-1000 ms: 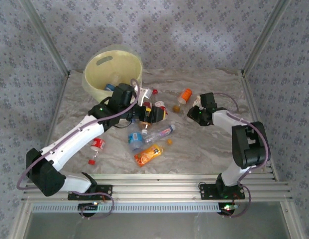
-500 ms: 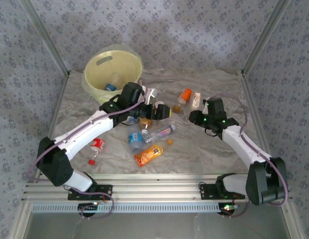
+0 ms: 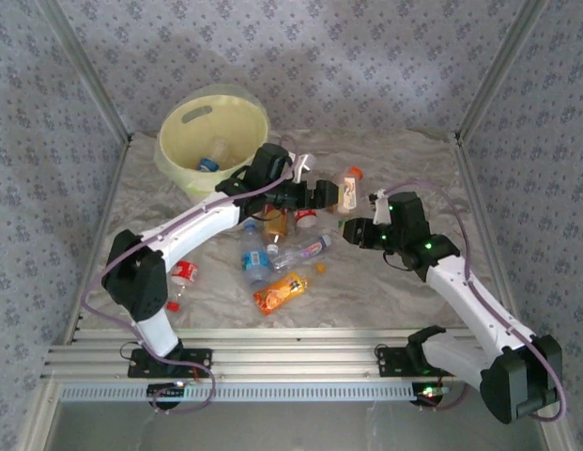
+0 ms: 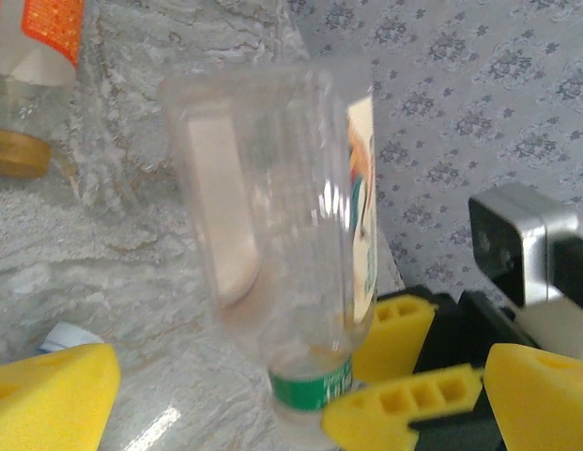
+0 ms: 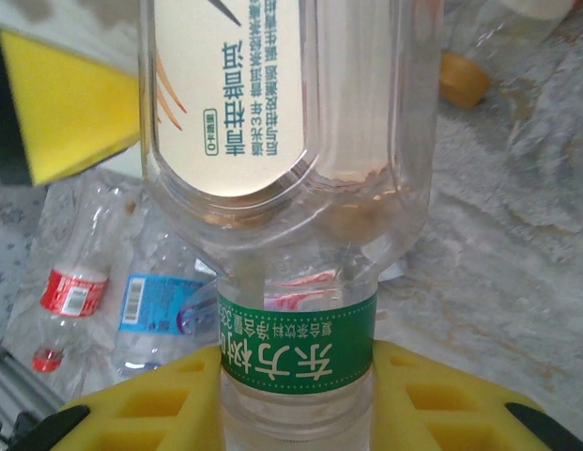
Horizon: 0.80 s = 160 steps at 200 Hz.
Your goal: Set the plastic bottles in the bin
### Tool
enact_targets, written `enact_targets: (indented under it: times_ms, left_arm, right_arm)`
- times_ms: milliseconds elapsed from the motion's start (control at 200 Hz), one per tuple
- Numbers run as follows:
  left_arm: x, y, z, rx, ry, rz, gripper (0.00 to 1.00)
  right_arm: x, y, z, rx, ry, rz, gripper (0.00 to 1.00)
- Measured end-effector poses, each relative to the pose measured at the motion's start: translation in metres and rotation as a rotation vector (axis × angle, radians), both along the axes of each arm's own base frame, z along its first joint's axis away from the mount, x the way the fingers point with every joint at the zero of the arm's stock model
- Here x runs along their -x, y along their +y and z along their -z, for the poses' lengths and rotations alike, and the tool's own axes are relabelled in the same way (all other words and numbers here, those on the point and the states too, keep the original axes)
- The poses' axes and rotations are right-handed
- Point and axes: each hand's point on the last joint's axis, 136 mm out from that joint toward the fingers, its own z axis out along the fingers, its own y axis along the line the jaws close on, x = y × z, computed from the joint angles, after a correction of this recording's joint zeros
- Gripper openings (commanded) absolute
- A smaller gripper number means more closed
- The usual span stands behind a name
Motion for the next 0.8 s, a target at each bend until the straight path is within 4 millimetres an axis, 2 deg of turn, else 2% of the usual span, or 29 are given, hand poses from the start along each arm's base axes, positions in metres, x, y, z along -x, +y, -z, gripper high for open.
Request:
enact_targets:
  times_ms: [250, 630, 800]
  left_arm:
    - [-0.003, -0.005, -0.004, 0.024, -0.002, 0.001, 1.0]
    - [-0.006, -0.008, 0.001, 0.036, 0.025, -0.004, 1.0]
    - [-0.006, -0.01, -0.003, 0.06, 0.04, -0.004, 0.99]
  right_arm:
    - [0.01, 0.015, -0.007, -0.011, 0.001, -0.061, 0.36]
    - [0.013, 0.023, -0.015, -0.022, -0.011, -0.089, 0.35]
    - [0.016, 0.026, -0.017, -0.034, -0.01, -0.107, 0.34]
